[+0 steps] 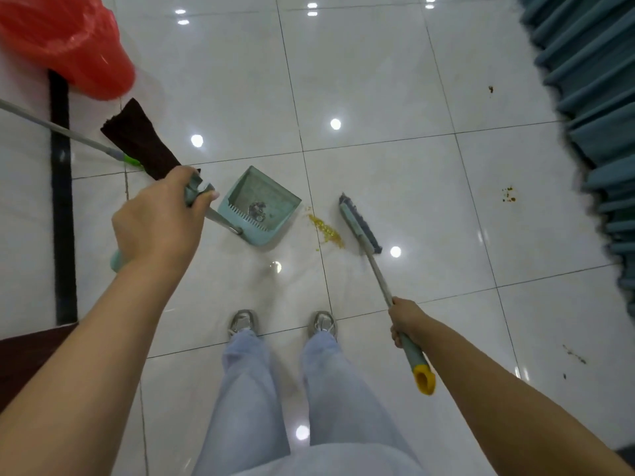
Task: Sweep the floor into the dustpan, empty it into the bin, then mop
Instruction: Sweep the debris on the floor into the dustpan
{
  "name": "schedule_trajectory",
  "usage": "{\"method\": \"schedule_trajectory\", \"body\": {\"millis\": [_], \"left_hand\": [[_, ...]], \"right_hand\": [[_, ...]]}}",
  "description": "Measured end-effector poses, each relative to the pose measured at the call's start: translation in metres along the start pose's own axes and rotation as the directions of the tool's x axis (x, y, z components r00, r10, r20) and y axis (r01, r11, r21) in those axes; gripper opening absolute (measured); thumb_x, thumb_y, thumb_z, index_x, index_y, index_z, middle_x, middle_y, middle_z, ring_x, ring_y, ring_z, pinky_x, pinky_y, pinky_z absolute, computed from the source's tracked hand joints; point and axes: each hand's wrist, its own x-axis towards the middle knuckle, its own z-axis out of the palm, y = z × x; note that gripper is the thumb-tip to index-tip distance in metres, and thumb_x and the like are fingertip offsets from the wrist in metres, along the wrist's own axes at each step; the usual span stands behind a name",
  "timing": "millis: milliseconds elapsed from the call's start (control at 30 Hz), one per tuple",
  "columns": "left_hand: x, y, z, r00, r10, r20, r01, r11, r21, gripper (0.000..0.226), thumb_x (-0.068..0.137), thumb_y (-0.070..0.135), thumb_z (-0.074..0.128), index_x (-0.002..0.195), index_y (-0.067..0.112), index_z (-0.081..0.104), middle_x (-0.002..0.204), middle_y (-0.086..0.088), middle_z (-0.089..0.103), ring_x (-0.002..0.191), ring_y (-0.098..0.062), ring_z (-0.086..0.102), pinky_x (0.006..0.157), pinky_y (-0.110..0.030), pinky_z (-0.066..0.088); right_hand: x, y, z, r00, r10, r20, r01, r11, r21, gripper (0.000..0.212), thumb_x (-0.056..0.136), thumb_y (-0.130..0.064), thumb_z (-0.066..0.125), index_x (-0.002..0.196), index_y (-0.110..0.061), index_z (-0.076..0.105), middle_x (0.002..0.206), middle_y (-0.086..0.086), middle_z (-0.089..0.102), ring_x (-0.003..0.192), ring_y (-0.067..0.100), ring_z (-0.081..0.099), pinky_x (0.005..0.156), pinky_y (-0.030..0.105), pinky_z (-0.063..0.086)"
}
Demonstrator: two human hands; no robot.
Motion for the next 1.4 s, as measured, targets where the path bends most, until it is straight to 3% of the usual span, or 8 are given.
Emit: {"method": "schedule_trajectory", "body": {"millis": [167,433,600,733,867,1100,1233,1400], "left_hand": [[0.009,-0.032,-0.008,0.998,0.032,0.044,-0.031,0.999,-0.035,0.036,0.092,0.047,0.053,0.118,0.022,0.054,0.094,-0.012,0.067,0.081,-0.037,0.061,0.068,-0.046,0.053],[0.015,-0.076,-0.022,0.996,0.051,0.074,-0.048,0.998,-0.046,0.033,0.091,0.045,0.056,0.116,0.024,0.055,0.091,-0.010,0.068,0.077,-0.035,0.062,0.064,-0.041,0.053],[0.013,-0.088,-0.027,0.996,0.020,0.082,-0.016,0.999,-0.050,0.035,0.091,0.046,0.055,0.117,0.024,0.057,0.093,-0.011,0.069,0.081,-0.035,0.061,0.062,-0.039,0.044],[0.001,-0.091,-0.031,0.996,-0.022,0.086,0.027,0.998,-0.063,0.034,0.090,0.047,0.055,0.115,0.023,0.057,0.091,-0.009,0.067,0.076,-0.029,0.057,0.061,-0.037,0.043],[-0.019,-0.095,-0.032,0.995,-0.073,0.073,0.077,0.996,-0.052,0.036,0.089,0.049,0.055,0.115,0.024,0.057,0.091,-0.008,0.067,0.078,-0.030,0.059,0.064,-0.041,0.049],[-0.057,-0.100,-0.023,0.981,-0.184,0.067,0.192,0.971,-0.140,0.035,0.087,0.052,0.057,0.112,0.029,0.057,0.097,-0.006,0.067,0.079,-0.024,0.057,0.066,-0.041,0.052],[-0.080,-0.101,-0.020,0.968,-0.239,0.082,0.249,0.959,-0.139,0.043,0.083,0.063,0.053,0.115,0.033,0.051,0.097,-0.002,0.066,0.084,-0.027,0.062,0.070,-0.050,0.055],[-0.100,-0.083,-0.026,0.964,-0.255,0.083,0.261,0.962,-0.083,0.034,0.087,0.053,0.056,0.111,0.028,0.056,0.093,-0.009,0.067,0.081,-0.033,0.060,0.067,-0.047,0.053]], "right_hand": [[-0.036,-0.001,0.081,0.995,0.061,0.080,-0.067,0.995,0.076,0.028,0.101,-0.009,0.025,0.115,-0.003,0.048,0.067,0.012,0.044,0.046,0.017,0.041,0.042,0.025,0.040],[-0.067,0.018,0.078,0.999,-0.025,-0.024,0.023,0.998,-0.052,0.047,0.100,-0.016,0.033,0.145,-0.025,0.038,0.068,0.012,0.050,0.049,0.020,0.042,0.043,0.024,0.039],[-0.046,-0.013,0.047,0.976,-0.197,-0.095,0.156,0.931,-0.330,0.044,0.100,-0.018,0.032,0.143,-0.025,0.039,0.076,0.007,0.055,0.051,0.022,0.052,0.043,0.025,0.043],[-0.002,-0.062,0.043,0.970,-0.234,-0.067,0.173,0.854,-0.491,0.048,0.098,-0.016,0.031,0.146,-0.022,0.035,0.108,0.016,0.057,0.061,0.022,0.053,0.049,0.029,0.050],[0.017,-0.077,0.042,0.973,-0.229,0.004,0.178,0.745,-0.643,0.050,0.098,-0.014,0.029,0.147,-0.022,0.031,0.106,0.017,0.054,0.066,0.022,0.055,0.049,0.030,0.050],[0.000,0.015,0.009,0.981,-0.180,0.076,0.171,0.603,-0.779,0.060,0.093,-0.012,0.030,0.148,-0.037,0.024,0.081,0.005,0.051,0.061,0.021,0.059,0.040,0.026,0.046],[-0.006,0.054,-0.016,0.983,-0.163,0.088,0.166,0.562,-0.810,0.057,0.097,-0.017,0.026,0.149,-0.038,0.021,0.091,0.006,0.056,0.062,0.018,0.059,0.042,0.027,0.050],[-0.009,0.078,-0.061,0.980,-0.188,0.058,0.164,0.619,-0.768,0.047,0.102,-0.027,0.026,0.148,-0.039,0.026,0.088,0.005,0.058,0.062,0.018,0.057,0.046,0.025,0.048]]}}
